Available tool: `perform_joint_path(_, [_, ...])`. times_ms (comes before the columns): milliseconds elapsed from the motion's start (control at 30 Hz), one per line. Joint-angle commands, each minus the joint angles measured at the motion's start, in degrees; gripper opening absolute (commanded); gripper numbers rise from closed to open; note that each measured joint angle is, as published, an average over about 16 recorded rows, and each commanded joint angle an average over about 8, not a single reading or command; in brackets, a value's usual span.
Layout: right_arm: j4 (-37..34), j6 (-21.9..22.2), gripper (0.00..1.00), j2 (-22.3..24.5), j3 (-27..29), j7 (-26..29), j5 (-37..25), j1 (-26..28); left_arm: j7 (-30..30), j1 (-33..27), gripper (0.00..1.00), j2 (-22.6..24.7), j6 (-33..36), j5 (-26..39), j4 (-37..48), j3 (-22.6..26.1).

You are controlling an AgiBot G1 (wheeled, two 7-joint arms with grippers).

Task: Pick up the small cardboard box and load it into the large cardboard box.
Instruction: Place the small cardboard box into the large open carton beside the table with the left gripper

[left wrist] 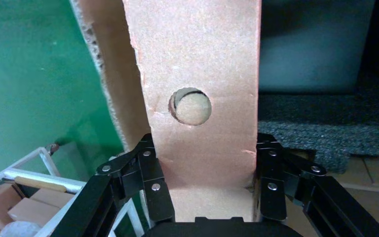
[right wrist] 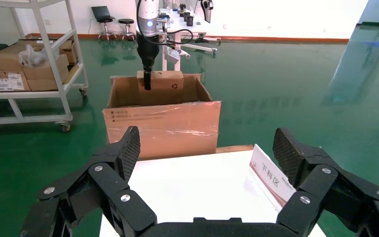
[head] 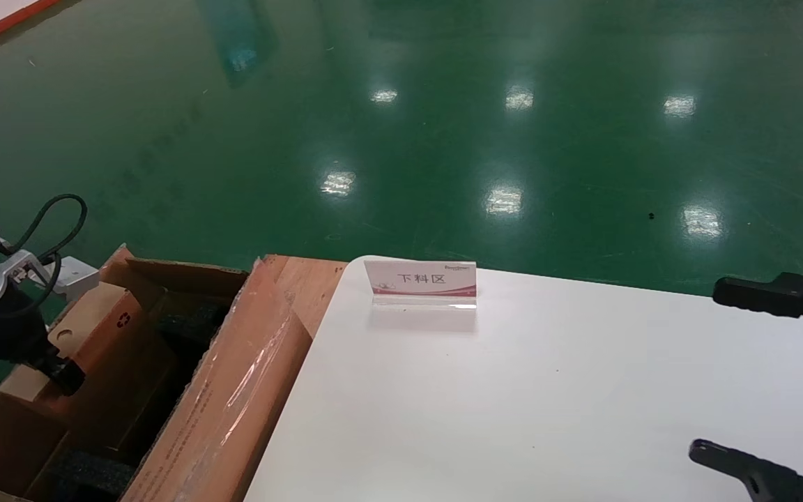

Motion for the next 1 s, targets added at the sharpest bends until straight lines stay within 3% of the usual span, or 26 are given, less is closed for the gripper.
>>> perform_joint_path(33, [0.0,0.0,1.0,0.0,0.0,0.0,0.0,0.0,-0.05,-0.09,1.0,-0.03,0.02,0.03,-0.12,0.02])
perform_joint_path(1000, [-0.02,0.0,1.0,0.0,-0.01,-0.01,0.0,0.01,-0.19,-0.46,1.0,0.0,-0.16,0.62,-0.8,0.09])
